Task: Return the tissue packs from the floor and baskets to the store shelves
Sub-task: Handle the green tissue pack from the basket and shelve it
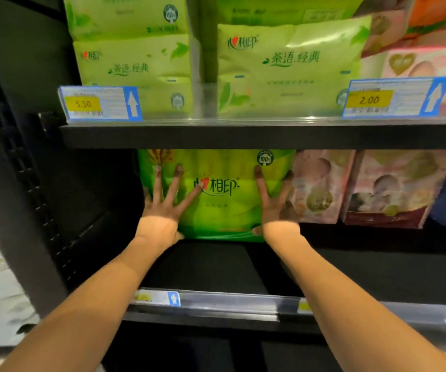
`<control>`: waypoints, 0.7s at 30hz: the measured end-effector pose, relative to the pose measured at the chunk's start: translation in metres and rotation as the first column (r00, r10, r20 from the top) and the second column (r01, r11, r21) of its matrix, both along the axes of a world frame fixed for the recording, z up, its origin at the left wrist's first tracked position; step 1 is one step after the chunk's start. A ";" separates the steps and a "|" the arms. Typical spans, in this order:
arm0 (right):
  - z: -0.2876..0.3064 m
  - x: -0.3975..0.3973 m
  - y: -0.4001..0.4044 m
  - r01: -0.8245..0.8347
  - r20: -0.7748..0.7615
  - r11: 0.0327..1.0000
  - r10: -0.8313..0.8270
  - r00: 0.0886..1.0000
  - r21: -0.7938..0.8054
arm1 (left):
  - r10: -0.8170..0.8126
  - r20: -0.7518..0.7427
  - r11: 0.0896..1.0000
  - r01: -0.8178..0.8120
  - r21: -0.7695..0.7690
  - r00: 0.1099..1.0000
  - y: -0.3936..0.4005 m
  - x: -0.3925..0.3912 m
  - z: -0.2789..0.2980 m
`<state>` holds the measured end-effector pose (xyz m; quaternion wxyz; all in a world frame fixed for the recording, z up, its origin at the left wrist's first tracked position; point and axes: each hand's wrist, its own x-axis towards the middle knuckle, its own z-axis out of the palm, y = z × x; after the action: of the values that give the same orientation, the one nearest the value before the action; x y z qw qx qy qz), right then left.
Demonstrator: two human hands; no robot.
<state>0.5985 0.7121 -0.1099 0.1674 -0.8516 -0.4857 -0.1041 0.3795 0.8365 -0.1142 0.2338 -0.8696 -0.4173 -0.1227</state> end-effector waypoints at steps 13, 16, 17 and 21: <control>0.048 -0.043 -0.170 0.108 0.258 0.982 -0.146 0.955 0.158 | -0.168 0.109 0.979 0.179 -0.099 0.980 -0.120 -0.044 0.053; 0.037 -0.052 -0.213 0.146 0.311 0.976 -0.191 0.931 0.163 | -0.321 0.127 0.939 0.333 -0.084 0.938 -0.150 -0.037 0.056; 0.033 -0.055 -0.229 0.162 0.333 0.972 -0.212 0.919 0.172 | -0.371 0.141 0.920 0.383 -0.079 0.918 -0.161 -0.033 0.056; 0.017 -0.066 -0.297 0.241 0.336 0.950 -0.296 0.894 0.196 | -0.548 0.135 0.830 0.556 -0.036 0.826 -0.196 -0.014 0.049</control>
<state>0.5321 0.4152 -0.0931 0.1223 -0.8619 -0.3763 -0.3170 0.3653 0.6406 -0.0655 0.1309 -0.9521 -0.1655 -0.2211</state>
